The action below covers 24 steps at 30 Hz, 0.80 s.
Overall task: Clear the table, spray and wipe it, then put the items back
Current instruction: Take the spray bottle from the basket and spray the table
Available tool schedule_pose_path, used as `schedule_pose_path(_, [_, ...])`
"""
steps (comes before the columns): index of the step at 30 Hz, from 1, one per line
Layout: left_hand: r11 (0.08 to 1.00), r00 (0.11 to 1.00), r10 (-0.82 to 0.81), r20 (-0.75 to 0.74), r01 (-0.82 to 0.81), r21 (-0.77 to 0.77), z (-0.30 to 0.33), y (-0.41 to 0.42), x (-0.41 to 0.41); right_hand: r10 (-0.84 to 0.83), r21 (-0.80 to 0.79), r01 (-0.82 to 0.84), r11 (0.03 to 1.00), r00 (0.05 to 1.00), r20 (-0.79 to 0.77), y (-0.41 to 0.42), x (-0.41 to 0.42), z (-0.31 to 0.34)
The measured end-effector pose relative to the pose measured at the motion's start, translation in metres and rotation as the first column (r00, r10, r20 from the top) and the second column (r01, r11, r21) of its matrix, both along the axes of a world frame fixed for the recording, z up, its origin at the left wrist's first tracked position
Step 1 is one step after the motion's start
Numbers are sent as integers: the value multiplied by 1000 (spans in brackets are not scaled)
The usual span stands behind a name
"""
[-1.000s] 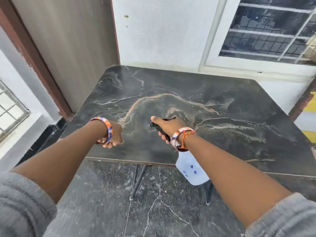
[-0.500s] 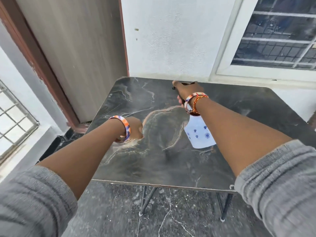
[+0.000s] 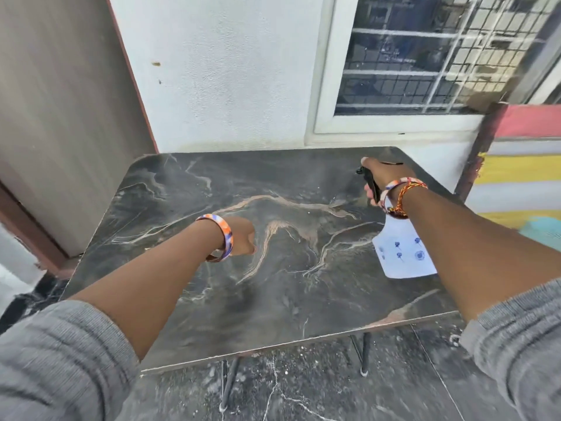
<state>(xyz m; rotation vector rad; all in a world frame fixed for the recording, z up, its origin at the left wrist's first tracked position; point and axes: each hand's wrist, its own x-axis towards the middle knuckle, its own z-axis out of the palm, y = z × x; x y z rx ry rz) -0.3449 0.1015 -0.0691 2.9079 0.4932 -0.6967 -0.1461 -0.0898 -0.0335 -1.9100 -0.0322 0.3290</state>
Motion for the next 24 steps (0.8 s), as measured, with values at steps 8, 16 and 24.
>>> schedule_pose_path(8, [981,981,-193,13,194,-5,7,-61,43,-41,40,45,998,994,-100,-84,-21,-7])
schedule_pose_path(16, [941,941,-337,8,337,-2,8,-136,81,-185,-17,185,983,966,-182,-179,-33,-45])
schedule_pose_path(24, [893,892,-450,43,449,29,10,-245,121,-294,113,310,944,946,-135,-292,-25,-53])
